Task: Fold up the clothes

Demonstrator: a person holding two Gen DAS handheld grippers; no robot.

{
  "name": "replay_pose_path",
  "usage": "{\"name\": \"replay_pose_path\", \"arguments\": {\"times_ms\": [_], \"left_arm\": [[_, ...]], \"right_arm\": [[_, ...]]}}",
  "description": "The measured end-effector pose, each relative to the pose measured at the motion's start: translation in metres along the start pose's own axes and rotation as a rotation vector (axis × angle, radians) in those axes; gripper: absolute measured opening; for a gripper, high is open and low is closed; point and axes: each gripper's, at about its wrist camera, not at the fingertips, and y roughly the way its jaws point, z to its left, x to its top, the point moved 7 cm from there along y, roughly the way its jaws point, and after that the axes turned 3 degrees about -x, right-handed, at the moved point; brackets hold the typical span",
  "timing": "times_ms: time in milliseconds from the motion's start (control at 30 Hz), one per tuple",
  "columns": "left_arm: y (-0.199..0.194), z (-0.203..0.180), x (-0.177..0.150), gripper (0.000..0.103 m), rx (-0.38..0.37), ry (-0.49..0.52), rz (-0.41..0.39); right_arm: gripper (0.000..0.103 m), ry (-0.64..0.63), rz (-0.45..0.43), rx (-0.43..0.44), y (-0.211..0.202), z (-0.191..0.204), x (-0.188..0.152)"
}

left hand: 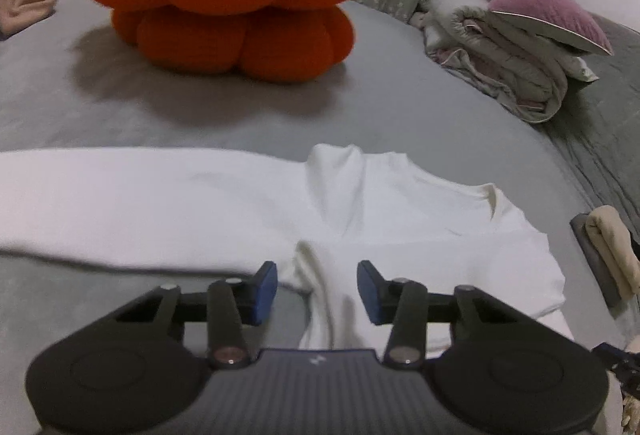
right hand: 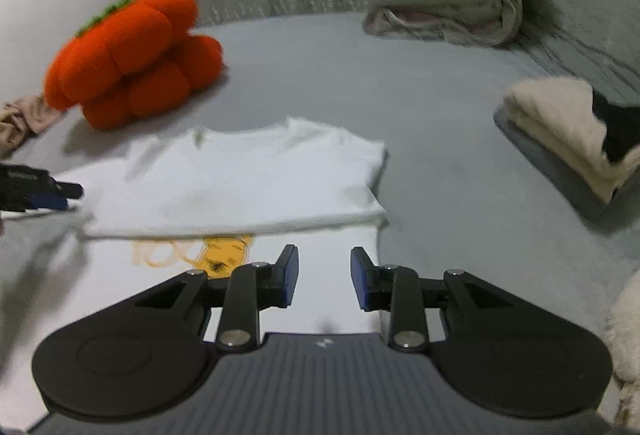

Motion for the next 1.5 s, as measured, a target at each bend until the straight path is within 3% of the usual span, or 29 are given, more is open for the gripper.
{"name": "replay_pose_path", "arguments": {"times_ms": [33,67,100,233,767,1033,1300,1500], "left_arm": [[0.002,-0.002,0.001,0.033,0.011,0.017,-0.007],[0.004,-0.004,0.002,0.010,0.022,0.034,-0.014],[0.007,-0.006,0.002,0.001,0.033,0.051,-0.021],[0.010,-0.007,0.005,0.001,0.064,0.084,-0.034],[-0.010,-0.016,0.028,0.001,0.026,0.090,-0.162],[0.014,0.002,0.005,0.001,0.094,0.087,-0.047],[0.002,-0.002,0.009,0.001,0.052,0.064,-0.068],[0.003,0.011,0.010,0.005,-0.001,-0.053,-0.031]], "right_arm": [[0.033,0.003,0.005,0.001,0.004,-0.001,0.000],[0.033,-0.003,0.001,0.000,0.006,-0.002,0.000],[0.033,-0.011,0.007,-0.005,0.008,-0.003,-0.002],[0.033,-0.018,0.024,-0.004,0.011,-0.002,-0.006],[0.033,0.009,0.016,0.039,0.010,0.010,-0.002],[0.033,0.021,0.029,0.032,0.013,0.005,-0.004],[0.033,0.057,0.029,0.027,0.017,-0.008,-0.004],[0.033,0.058,0.030,0.030,0.017,-0.007,-0.004]]}}
